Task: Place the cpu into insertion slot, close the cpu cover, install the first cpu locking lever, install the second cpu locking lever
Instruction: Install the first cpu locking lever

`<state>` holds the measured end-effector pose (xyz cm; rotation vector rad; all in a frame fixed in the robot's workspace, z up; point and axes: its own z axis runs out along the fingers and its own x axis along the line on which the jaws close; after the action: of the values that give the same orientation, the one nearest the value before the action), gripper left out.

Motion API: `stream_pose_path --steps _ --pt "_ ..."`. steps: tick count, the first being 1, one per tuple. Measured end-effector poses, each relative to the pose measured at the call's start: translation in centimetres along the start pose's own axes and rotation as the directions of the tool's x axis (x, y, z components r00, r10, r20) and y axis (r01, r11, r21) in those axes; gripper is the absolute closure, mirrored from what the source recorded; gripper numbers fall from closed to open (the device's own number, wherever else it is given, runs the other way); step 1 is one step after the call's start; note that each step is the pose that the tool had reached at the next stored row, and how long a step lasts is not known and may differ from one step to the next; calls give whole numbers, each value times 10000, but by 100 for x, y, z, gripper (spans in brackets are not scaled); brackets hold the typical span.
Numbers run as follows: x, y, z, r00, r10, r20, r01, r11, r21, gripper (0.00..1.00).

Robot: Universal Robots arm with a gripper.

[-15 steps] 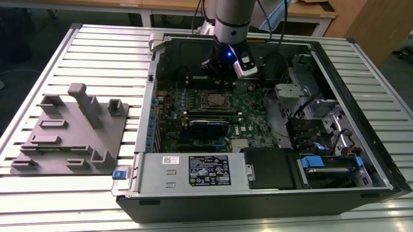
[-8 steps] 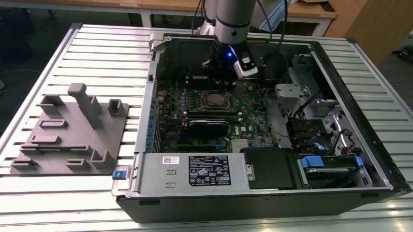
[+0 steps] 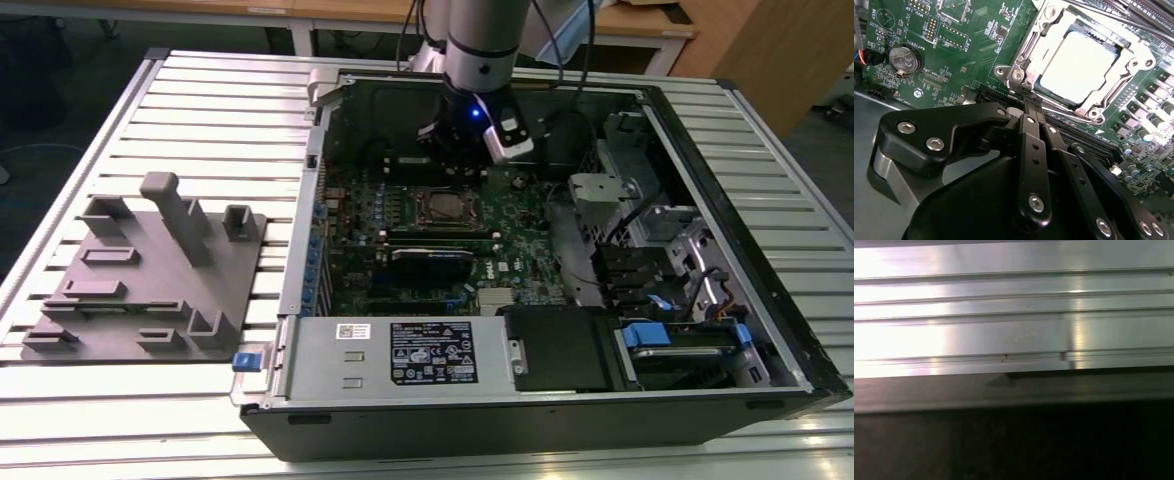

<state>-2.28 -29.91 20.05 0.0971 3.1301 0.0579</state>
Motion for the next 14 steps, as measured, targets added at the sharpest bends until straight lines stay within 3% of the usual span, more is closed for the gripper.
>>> stream_pose_path --steps 14 --pt "-7 1 -35 10000 -1 -1 1 10000 2 90"
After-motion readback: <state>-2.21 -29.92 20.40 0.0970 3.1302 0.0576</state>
